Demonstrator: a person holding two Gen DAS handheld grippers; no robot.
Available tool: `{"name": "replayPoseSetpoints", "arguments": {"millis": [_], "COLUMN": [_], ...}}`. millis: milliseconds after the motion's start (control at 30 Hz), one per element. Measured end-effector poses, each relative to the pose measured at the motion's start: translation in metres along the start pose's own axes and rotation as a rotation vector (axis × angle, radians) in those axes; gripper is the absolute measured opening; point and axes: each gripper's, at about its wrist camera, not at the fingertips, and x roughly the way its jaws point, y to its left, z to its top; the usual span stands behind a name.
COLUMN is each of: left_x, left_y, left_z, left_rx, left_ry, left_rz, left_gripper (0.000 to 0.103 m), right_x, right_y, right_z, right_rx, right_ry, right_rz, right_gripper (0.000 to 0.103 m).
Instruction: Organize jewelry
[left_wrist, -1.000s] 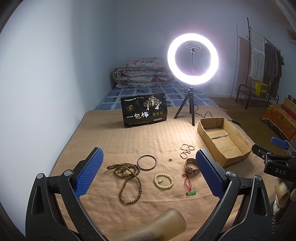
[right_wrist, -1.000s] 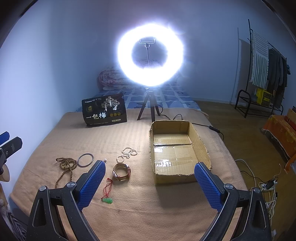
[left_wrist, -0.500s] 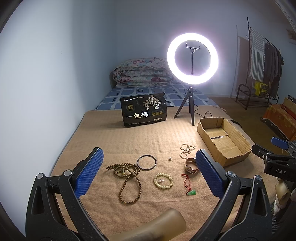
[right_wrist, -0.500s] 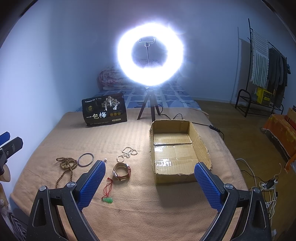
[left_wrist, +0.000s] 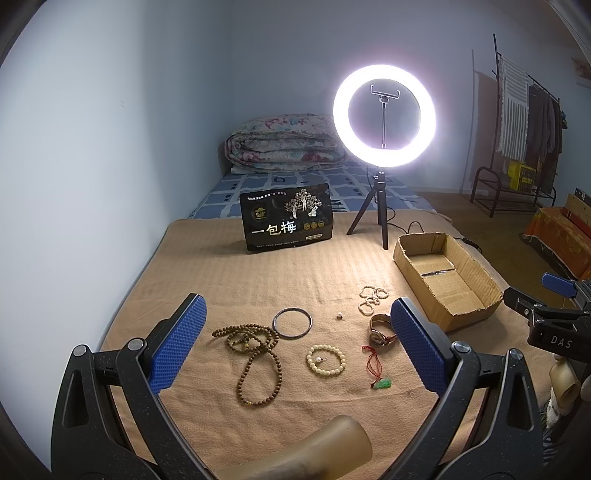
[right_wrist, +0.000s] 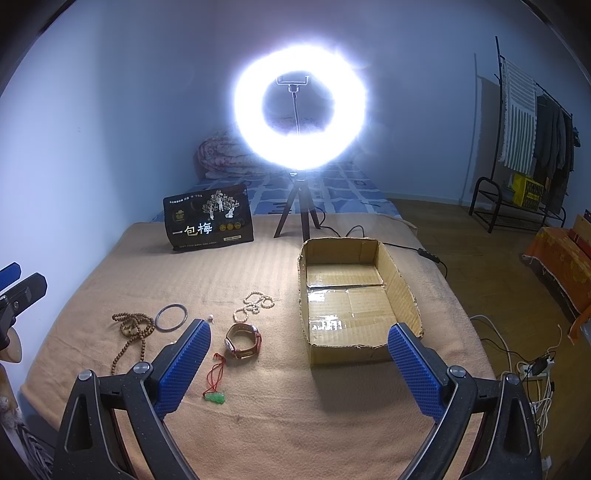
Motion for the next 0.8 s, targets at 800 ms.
{"name": "replayPoseSetpoints", "arguments": {"millis": [800], "left_x": [0.0005], "left_y": [0.0000], "left_z": [-0.0008], "left_rx": [0.001], "left_ry": [0.001], "left_rz": [0.001], "left_gripper": [0.102], "right_x": [-0.0001], "right_y": [-0.0005], "right_z": [-0.0006], "right_rx": [0.001], "right_ry": [0.002], "right_rz": [0.001], "right_gripper": [0.098]}}
